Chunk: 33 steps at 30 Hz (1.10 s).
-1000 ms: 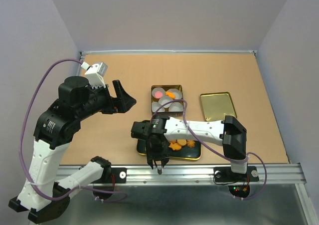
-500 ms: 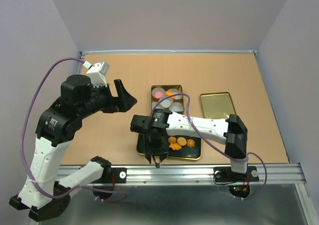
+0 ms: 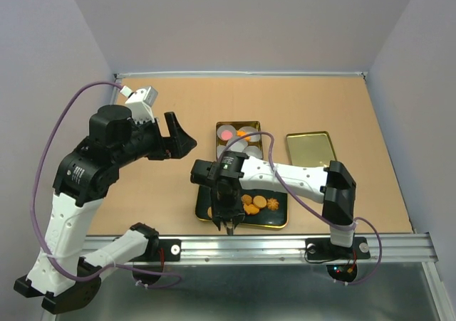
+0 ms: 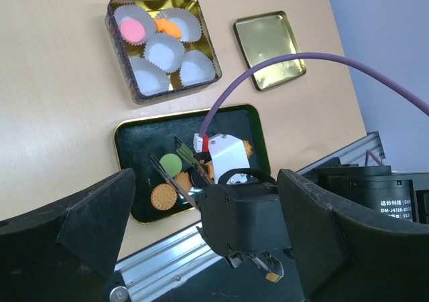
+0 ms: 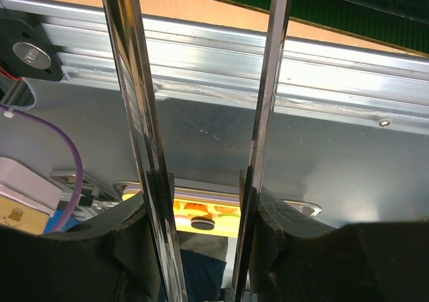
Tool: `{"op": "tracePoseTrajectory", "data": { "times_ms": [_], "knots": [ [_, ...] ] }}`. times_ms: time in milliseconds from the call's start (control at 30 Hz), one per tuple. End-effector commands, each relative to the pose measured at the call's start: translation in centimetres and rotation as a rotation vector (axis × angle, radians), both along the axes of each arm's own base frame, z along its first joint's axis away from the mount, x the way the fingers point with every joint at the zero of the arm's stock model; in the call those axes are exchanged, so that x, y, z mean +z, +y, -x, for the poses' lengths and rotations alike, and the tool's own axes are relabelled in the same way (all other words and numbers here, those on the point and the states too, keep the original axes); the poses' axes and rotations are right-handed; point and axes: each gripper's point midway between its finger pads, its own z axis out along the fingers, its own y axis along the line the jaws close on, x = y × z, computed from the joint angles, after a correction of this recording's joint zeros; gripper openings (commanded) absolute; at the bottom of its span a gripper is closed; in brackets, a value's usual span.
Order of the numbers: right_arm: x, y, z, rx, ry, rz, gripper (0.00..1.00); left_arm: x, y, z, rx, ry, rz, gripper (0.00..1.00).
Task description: Pack the cookies
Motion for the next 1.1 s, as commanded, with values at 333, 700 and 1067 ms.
{"op": "tracePoseTrajectory", "data": {
  "times_ms": [333, 700, 1067],
  "knots": [
    [-2.0, -2.1, 1.0, 0.05, 0.051, 0.082, 0.49, 0.8, -0.5, -0.8, -0.003, -0.044, 0.017, 0.99],
    [-2.4, -2.1, 1.7, 0.038, 0.086, 0.06, 0.49, 0.5, -0.4, -0.8, -0.005, -0.04, 0.007, 0.99],
    [-1.0, -0.9, 2.6, -0.017, 0.136, -0.027, 0.48, 0.7, -0.4, -0.9, -0.006, -0.048, 0.005, 0.99]
  ]
}}
